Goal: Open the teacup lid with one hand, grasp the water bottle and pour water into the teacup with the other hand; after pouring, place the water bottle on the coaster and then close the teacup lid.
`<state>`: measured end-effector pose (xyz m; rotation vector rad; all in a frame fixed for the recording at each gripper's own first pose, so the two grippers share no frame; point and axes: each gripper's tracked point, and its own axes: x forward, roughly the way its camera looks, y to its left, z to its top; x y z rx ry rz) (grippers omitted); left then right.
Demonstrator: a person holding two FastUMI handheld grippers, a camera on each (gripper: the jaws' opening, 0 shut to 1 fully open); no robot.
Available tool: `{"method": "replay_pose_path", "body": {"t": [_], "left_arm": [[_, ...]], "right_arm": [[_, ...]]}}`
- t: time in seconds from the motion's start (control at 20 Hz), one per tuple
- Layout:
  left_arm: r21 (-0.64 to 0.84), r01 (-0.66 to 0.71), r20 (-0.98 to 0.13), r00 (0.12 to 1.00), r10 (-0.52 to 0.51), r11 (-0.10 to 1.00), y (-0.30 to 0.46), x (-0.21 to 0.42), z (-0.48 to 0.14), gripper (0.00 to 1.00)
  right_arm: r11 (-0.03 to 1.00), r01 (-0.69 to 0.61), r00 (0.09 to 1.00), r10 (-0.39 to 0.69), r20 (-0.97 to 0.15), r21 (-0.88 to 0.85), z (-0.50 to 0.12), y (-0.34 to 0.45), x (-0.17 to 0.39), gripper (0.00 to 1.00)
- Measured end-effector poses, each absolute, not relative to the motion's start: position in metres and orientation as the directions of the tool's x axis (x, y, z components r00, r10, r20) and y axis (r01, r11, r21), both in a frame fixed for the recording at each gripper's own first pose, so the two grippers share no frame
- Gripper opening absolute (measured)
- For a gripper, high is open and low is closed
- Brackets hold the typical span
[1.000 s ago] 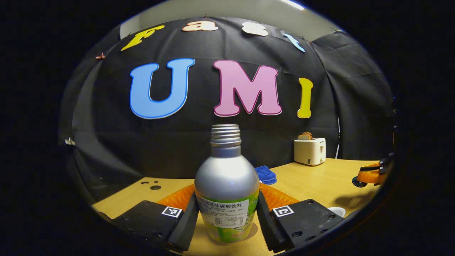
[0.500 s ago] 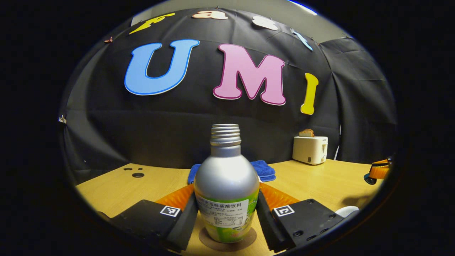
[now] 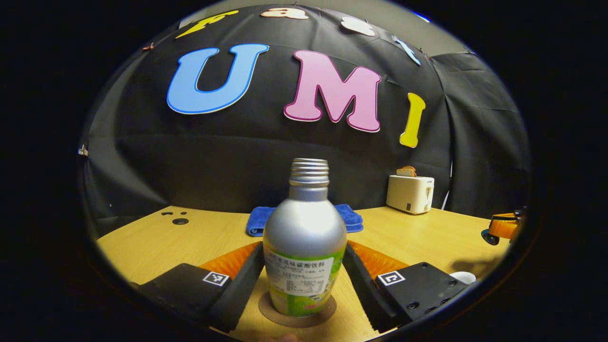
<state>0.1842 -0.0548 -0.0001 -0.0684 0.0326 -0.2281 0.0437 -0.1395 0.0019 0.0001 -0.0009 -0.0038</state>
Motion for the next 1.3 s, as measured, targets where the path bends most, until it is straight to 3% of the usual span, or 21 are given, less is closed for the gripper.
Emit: {"method": "replay_pose_path", "body": {"t": [0.2, 0.4, 0.75, 1.1, 1.3], "left_arm": [[-0.094, 0.212, -0.039, 0.975, -0.217, 0.973, -0.042, 0.141, -0.004, 0.98], [-0.086, 0.209, 0.016, 0.978, -0.208, 0.974, -0.032, 0.099, 0.001, 0.97], [-0.037, 0.151, 0.019, 0.988, -0.151, 0.988, -0.007, 0.070, -0.005, 0.96], [-0.005, 0.154, 0.010, 0.988, -0.154, 0.988, -0.008, 0.071, -0.005, 0.96], [-0.006, 0.139, 0.010, 0.990, -0.139, 0.990, -0.005, 0.071, -0.006, 0.95]], "right_arm": [[1.000, 0.004, 1.000, -0.004, 0.001, 0.000, 0.001, -0.139, 0.044, 0.30], [1.000, 0.004, 1.000, -0.004, 0.001, 0.000, 0.002, -0.139, 0.044, 0.30], [1.000, -0.002, 1.000, 0.002, 0.003, 0.002, 0.002, -0.137, 0.043, 0.30], [0.985, -0.158, 0.987, 0.156, 0.037, 0.066, 0.012, -0.056, 0.045, 0.30], [0.976, -0.203, 0.978, 0.206, -0.034, 0.077, 0.000, -0.021, 0.059, 0.30]]}}
